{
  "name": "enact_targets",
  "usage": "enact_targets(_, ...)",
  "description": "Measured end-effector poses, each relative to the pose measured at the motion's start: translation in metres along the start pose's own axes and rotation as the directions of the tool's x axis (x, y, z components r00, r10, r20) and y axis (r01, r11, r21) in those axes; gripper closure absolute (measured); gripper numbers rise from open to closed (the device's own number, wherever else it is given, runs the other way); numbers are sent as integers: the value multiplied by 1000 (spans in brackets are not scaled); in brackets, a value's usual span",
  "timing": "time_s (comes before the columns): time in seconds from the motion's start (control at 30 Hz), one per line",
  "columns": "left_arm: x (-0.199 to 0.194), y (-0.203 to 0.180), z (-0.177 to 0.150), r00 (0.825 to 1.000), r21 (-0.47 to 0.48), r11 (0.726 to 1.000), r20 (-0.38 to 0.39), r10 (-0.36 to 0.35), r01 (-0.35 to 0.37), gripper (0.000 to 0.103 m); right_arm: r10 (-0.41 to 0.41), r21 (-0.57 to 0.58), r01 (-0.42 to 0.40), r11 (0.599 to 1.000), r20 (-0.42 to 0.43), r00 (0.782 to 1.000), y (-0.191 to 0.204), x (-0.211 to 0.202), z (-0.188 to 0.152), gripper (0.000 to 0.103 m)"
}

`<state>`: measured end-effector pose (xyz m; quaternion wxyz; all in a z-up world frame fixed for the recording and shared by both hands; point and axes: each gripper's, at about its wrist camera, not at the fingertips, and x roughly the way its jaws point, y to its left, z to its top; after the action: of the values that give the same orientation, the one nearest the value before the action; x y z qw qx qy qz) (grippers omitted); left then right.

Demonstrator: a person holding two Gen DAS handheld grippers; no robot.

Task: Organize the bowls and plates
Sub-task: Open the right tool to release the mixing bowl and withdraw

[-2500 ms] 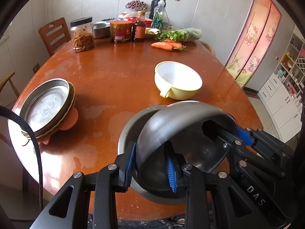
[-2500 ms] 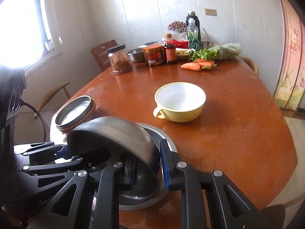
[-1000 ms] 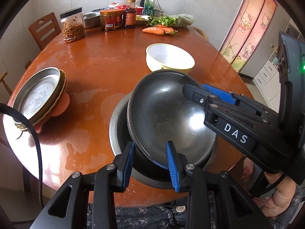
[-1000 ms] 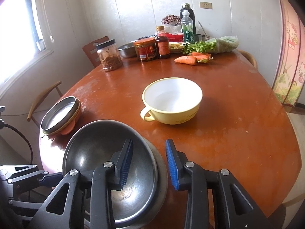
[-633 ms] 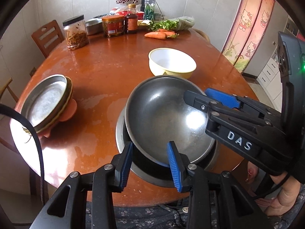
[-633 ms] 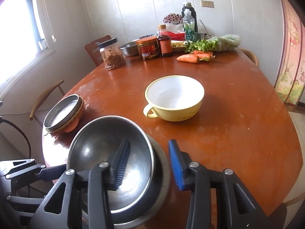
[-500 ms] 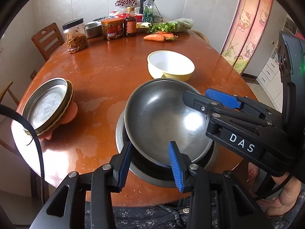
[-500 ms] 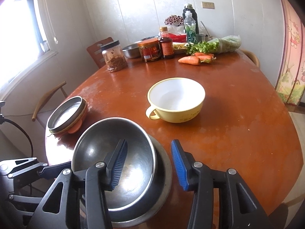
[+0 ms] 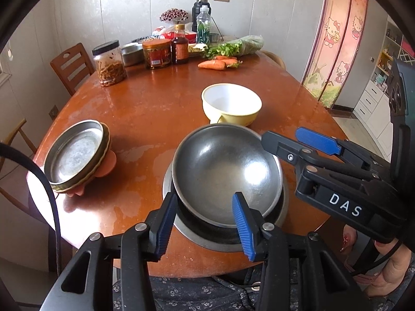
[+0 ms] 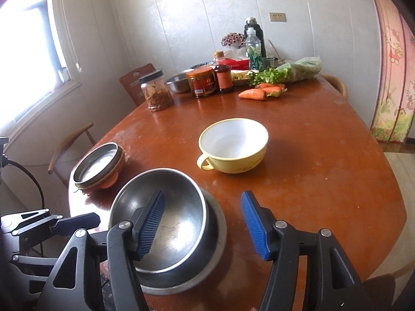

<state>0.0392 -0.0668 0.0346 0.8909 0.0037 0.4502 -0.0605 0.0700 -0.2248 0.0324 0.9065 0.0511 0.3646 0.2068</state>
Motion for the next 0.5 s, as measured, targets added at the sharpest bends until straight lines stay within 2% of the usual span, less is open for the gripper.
enact_targets(0.5, -11, -11, 12, 998, 2, 1000, 64, 15, -15, 52, -26, 13, 25, 1000, 60, 998, -13, -21, -1, 29)
